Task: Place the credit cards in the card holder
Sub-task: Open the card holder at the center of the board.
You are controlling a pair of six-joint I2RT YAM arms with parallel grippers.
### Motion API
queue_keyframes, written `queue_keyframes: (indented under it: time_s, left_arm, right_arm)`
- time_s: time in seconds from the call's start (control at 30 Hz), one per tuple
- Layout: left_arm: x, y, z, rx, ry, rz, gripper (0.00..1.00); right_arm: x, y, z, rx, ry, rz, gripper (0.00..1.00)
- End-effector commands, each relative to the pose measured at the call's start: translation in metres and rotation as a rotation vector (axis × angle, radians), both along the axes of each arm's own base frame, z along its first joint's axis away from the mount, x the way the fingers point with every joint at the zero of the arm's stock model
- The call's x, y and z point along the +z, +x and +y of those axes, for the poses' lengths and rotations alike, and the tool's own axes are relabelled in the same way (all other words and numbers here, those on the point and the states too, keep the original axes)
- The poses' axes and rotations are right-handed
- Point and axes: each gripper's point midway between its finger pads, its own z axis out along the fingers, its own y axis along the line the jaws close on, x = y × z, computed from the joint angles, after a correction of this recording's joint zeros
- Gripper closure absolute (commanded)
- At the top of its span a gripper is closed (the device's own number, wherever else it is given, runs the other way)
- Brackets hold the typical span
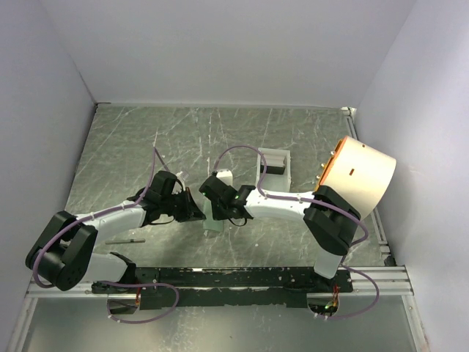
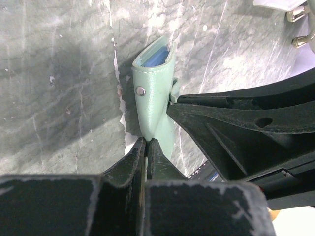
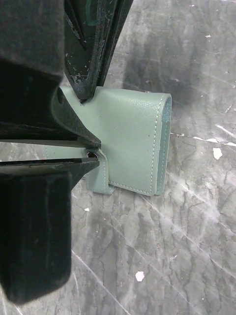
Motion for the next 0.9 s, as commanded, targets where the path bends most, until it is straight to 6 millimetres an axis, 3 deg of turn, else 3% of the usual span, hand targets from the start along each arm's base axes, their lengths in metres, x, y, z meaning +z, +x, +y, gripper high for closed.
queue_keyframes:
  time_s: [0.0,0.33,0.53,0.63,0.7,0.87]
  left_arm:
    - [0.004,-0.002,-0.001,-0.011,-0.001,-0.002,0.93]
    - [0.002,-0.005,0.001,0.0,0.001,0.0,0.93]
    - [-0.004,-0.006,0.001,-0.002,0.003,0.013,0.92]
    - [-0.006,-0.007,0.001,-0.004,0.004,0.025,0.86]
    - [-0.005,-0.006,0.002,0.002,0.014,0.028,0.74]
    - [0.005,0.0,0.009,0.029,0.064,-0.012,0.54]
  right_arm:
    - [0.001,0.01,-0.04,-0.053,-0.154,-0.058,0.88]
    - [0.007,0.004,-0.043,-0.044,-0.109,-0.064,0.99]
    - [0.014,0.003,-0.046,-0.051,-0.086,-0.079,1.0]
    - [0.012,-0.003,-0.052,-0.041,-0.077,-0.077,1.0]
    - [0.016,-0.006,-0.05,-0.034,-0.045,-0.078,1.0]
    - [0.045,-0.012,-0.038,-0.01,0.092,-0.088,1.0]
